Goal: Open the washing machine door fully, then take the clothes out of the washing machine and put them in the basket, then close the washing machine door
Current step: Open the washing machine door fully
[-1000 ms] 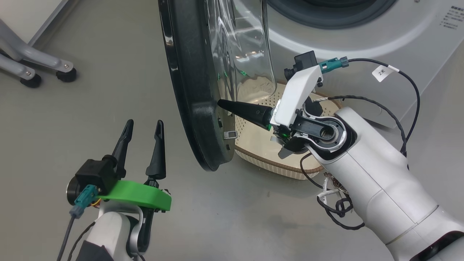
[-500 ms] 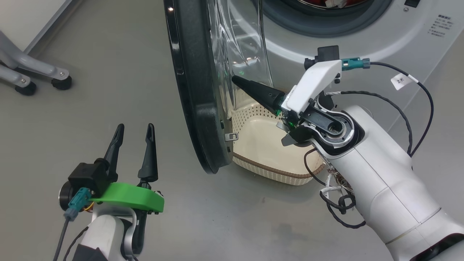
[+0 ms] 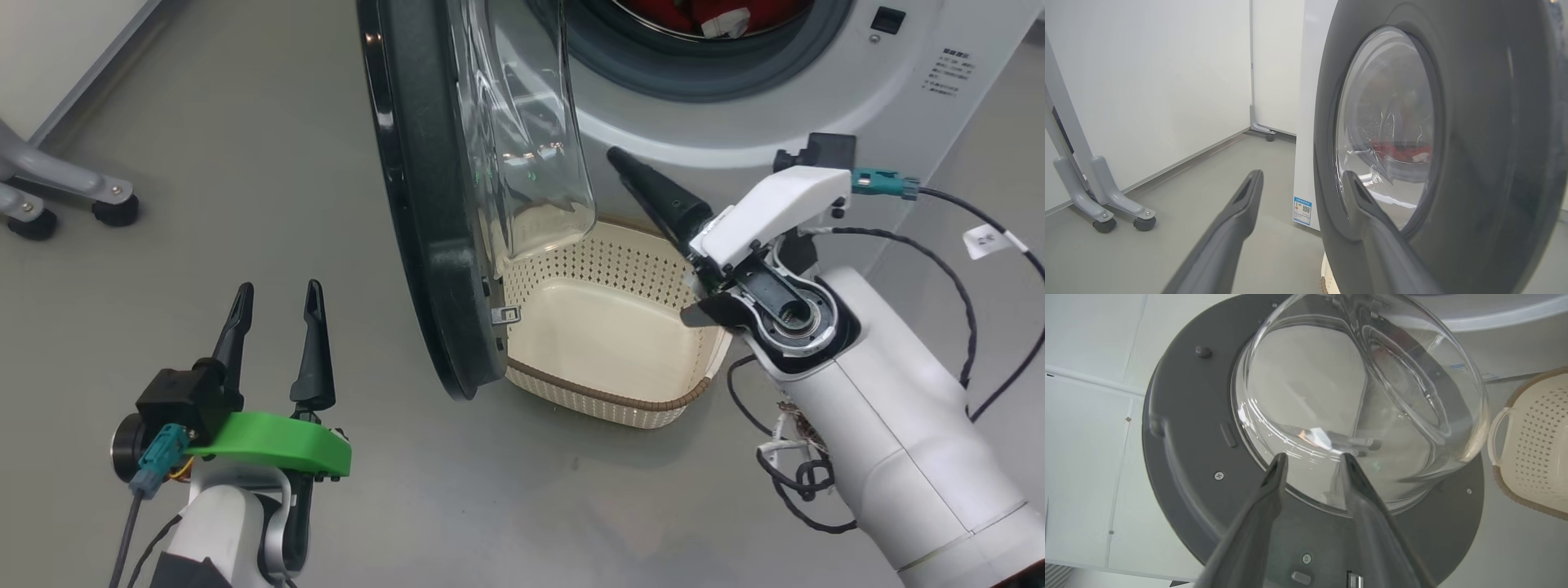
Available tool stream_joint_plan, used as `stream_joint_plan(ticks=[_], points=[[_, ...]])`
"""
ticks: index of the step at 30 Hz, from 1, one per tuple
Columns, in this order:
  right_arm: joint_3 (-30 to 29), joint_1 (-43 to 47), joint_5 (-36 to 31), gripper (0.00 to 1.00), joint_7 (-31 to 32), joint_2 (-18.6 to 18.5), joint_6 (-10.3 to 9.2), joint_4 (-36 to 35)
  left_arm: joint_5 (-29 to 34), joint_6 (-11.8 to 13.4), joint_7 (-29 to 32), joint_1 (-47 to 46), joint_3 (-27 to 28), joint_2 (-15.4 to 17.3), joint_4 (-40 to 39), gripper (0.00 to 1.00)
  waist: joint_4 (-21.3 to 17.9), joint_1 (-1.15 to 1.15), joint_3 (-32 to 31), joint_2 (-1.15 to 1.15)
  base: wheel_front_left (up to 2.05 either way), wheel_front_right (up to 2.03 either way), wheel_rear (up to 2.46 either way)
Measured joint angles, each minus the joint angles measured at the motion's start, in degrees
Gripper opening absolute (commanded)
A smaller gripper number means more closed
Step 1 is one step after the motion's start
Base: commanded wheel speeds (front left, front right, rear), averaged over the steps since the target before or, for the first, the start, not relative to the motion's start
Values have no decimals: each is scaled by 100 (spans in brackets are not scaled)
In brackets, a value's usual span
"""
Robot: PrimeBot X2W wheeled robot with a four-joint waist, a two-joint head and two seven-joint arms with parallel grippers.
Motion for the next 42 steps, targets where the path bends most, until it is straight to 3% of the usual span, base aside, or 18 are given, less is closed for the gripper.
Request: stream_joint_plan(ticks=[7, 15, 18, 26, 31, 42], points=[[-165, 98, -1262, 100, -1345, -590, 1, 15, 1, -88, 0, 38, 45, -1, 5, 100, -112, 0, -73, 0, 0, 0, 0], [341, 262, -3071, 100, -2652, -1106, -5, 320, 34, -142, 0, 105, 131, 0, 10, 100, -170, 0, -87, 0, 0, 0, 0], [543, 274, -3633, 100, -3020, -1172, -153, 353, 35, -143, 0, 107, 137, 0, 10, 100, -185, 0, -91, 0, 0, 0, 0], [766, 334, -4947, 100, -2915, -1290, -777, 353, 35, -149, 0, 109, 164, 0, 10, 100, -211, 0, -103, 0, 0, 0, 0], [377, 412, -5784, 100, -2866, -1303, -1276, -93, 35, -149, 0, 114, 209, 0, 7, 100, -240, 0, -98, 0, 0, 0, 0], [-38, 1452, -6528, 100, -2866, -1134, -1414, -301, 34, -151, 0, 120, 235, 0, -3, 100, -275, 0, -73, 0, 0, 0, 0]])
